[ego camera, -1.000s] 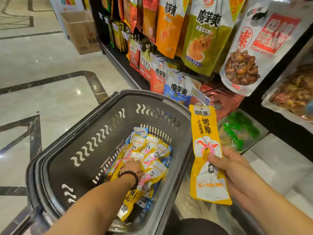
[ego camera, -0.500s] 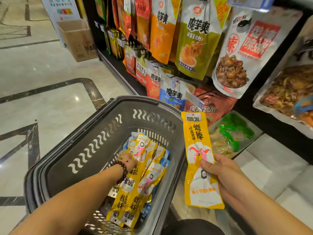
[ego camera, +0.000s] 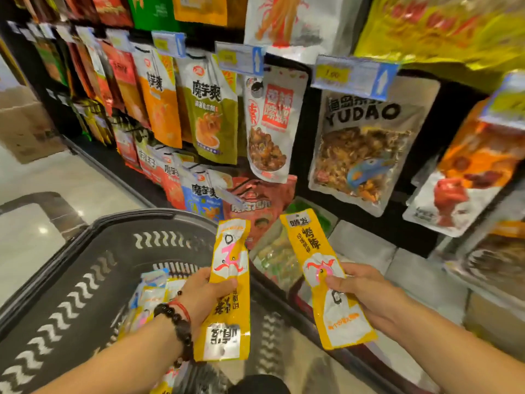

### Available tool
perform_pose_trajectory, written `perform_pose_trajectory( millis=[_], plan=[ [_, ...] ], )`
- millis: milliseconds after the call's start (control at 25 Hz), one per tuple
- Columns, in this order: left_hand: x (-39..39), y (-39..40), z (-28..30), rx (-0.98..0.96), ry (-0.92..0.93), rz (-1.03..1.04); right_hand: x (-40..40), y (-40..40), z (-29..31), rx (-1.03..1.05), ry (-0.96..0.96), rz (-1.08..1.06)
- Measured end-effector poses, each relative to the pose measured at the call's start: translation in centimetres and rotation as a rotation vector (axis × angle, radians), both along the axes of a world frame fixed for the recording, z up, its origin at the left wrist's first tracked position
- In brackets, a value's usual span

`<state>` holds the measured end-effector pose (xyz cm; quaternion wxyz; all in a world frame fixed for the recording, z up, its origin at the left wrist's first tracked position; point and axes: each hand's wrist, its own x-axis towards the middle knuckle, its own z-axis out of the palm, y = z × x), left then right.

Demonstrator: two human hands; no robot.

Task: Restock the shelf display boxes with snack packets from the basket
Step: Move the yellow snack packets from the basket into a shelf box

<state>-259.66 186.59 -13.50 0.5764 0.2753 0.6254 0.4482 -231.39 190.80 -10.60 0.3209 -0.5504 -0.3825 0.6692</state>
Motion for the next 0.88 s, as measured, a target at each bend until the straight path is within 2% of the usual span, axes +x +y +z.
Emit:
perform_pose_trajectory(
  millis=[120, 240, 440, 520, 640, 720, 880],
  plan=[
    [7.7, 1.8, -0.9, -0.035, -0.022, -0.163, 6.0, -0.7, -2.1, -0.043, -0.057, -0.076],
    [14.5, 3.8, -2.3, -0.02, 0.049, -0.265, 11.1, -2.4, -4.6, -0.079, -0.089, -0.206],
    [26.3, 5.8, -5.8, -0.093, 0.047, -0.459, 19.4, -7.1, -8.6, -0.11, -0.006, -0.46],
    [29.9, 5.6, -7.5, -0.114, 0.077, -0.536, 22.0, -8.5, -10.3, -0.088, -0.039, -0.599],
    [34.3, 5.3, -9.6, -0.139, 0.088, -0.626, 25.5, -9.6, -13.7, -0.115, -0.123, -0.771],
    [36.6, 5.2, -10.7, -0.139, 0.121, -0.648, 28.0, -9.9, -16.0, -0.141, -0.102, -0.872],
    [39.0, 5.5, -12.3, -0.132, 0.172, -0.674, 31.1, -8.0, -19.1, -0.15, -0.225, -0.985]
  ],
)
